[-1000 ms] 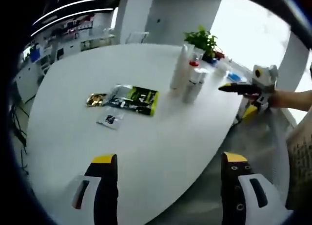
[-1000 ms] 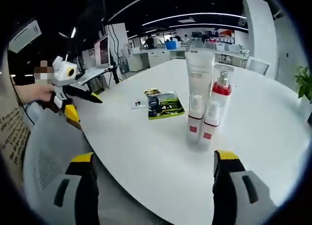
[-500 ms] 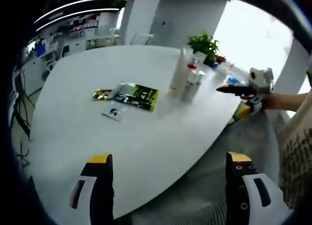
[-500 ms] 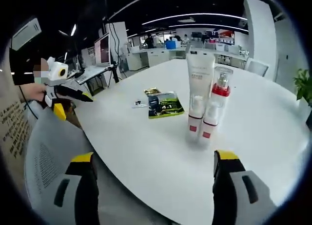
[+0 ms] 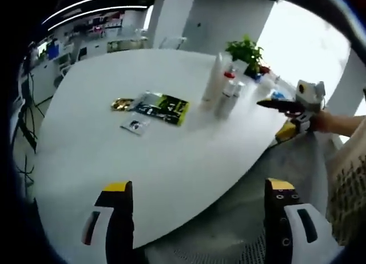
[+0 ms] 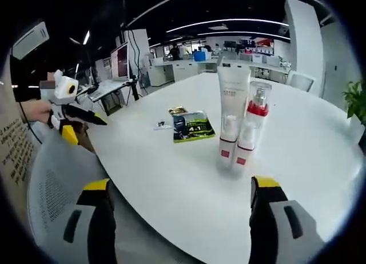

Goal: Arrange the skincare products in the storage area until every visible bottle or jar stands upright without overlapping.

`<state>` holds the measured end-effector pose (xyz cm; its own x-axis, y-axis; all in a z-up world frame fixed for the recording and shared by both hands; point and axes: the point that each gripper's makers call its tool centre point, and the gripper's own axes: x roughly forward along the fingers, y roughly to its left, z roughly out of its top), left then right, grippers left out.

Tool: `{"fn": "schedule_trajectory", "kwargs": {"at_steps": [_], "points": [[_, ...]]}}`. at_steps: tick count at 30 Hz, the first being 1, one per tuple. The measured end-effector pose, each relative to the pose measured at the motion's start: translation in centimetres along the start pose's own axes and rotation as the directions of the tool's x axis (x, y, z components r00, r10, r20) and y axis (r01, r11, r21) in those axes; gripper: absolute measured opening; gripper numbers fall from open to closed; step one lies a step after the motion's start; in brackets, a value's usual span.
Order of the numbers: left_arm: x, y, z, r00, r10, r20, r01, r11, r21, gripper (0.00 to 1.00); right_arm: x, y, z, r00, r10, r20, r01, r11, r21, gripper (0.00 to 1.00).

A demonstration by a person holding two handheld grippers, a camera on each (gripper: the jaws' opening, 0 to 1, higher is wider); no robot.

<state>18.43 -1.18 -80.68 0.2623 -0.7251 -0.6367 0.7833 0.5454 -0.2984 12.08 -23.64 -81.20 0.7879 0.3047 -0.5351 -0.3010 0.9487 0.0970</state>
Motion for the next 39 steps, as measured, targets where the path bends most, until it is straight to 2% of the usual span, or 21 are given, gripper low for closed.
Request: {"fn": "schedule_trajectory", "kwargs": {"at_steps": [2, 5, 8, 14, 18, 23, 28, 31, 33, 39], "points": [[0.6, 0.3, 1.2, 0.998, 0.032, 0.047, -0.03, 0.999, -0.042, 0.9, 0.0, 0.0, 0.0, 1.0, -0.003, 0.002, 0.003, 1.0, 0.003, 0.99], [1.5, 0.9, 2.1, 0.993, 0.091, 0.068, -0.085, 0.992, -0.091, 0.9, -0.1, 0.1, 0.1, 1.0, -0.004, 0.003, 0.004, 1.0, 0.002, 0.99], [3.0, 1.0, 3.0, 0.988, 0.142, 0.064, -0.133, 0.983, -0.128, 0.91, -0.1, 0.3, 0.0, 1.0, 0.002, 0.0, -0.002, 1.0, 0.001, 0.99], [6.4, 0.8, 4.8, 0.981, 0.186, 0.058, -0.174, 0.97, -0.167, 0.93, -0.1, 0.5, -0.2, 1.0, 0.011, -0.01, -0.011, 1.0, -0.006, 0.99], [8.7, 1.0, 6.1, 0.973, 0.227, 0.029, -0.218, 0.958, -0.187, 0.93, -0.1, 0.3, -0.3, 1.0, 0.008, -0.012, -0.008, 1.0, -0.003, 0.99], [11.1, 1.4, 7.9, 0.962, 0.271, 0.035, -0.259, 0.943, -0.211, 0.95, 0.0, 0.0, -0.4, 1.0, -0.003, -0.019, 0.003, 1.0, 0.003, 0.99], [12.8, 2.4, 8.6, 0.947, 0.32, 0.018, -0.307, 0.922, -0.236, 0.94, 0.0, 0.0, -0.5, 1.0, -0.001, -0.03, 0.001, 1.0, 0.002, 0.99], [13.2, 2.9, 9.2, 0.938, 0.345, 0.035, -0.327, 0.912, -0.248, 0.89, 0.1, -0.1, -0.5, 0.999, -0.002, -0.033, 0.002, 1.0, 0.0, 0.99], [13.6, 3.2, 9.4, 0.933, 0.359, 0.032, -0.34, 0.906, -0.25, 0.92, 0.1, -0.2, -0.7, 0.999, -0.002, -0.042, 0.002, 1.0, 0.002, 0.95], [15.3, 4.0, 9.9, 0.93, 0.367, 0.013, -0.349, 0.894, -0.28, 0.95, 0.2, -0.3, -0.8, 0.999, 0.003, -0.051, -0.002, 1.0, 0.006, 0.97]]}}
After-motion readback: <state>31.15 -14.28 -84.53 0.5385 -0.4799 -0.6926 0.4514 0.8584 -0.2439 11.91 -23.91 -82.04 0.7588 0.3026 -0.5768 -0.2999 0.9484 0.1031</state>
